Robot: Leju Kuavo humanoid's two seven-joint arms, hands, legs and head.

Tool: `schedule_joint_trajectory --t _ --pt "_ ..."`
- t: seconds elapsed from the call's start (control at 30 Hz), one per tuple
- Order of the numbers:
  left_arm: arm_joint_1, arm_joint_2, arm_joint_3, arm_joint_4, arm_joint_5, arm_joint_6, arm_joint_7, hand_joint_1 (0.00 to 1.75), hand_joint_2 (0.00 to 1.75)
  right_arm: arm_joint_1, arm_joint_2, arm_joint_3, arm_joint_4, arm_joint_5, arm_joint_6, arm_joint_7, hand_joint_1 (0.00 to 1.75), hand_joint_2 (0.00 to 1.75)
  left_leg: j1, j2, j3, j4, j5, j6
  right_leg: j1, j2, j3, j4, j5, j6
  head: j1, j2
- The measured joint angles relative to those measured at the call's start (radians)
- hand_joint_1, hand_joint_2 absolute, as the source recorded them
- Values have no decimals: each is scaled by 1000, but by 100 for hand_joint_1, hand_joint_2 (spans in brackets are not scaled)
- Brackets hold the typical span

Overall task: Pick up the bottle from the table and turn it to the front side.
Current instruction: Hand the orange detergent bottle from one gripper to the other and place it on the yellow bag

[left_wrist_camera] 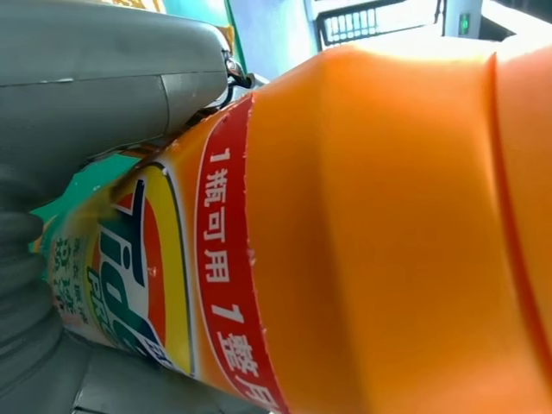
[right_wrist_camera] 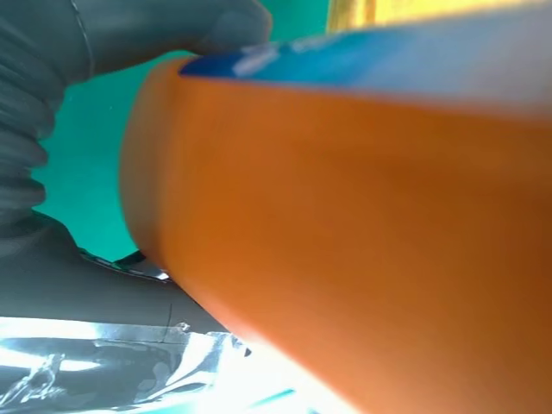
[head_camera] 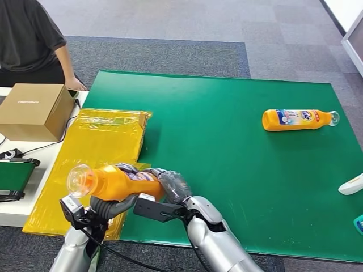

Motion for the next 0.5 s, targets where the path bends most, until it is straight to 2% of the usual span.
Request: schedule_joint_trajectory --t 0.33,0.5 --pt "26 -31 63 -47 -63 83 8 148 175 14 -6 -23 -60 20 -13 1 0 175 0 0 0 0 0 0 0 0 -1 0 0 0 0 0" --pt "44 -37 81 -93 -191 175 23 124 175 39 -13 -59 -96 33 -26 18 0 175 0 0 0 0 0 0 0 0 -1 0 0 0 0 0"
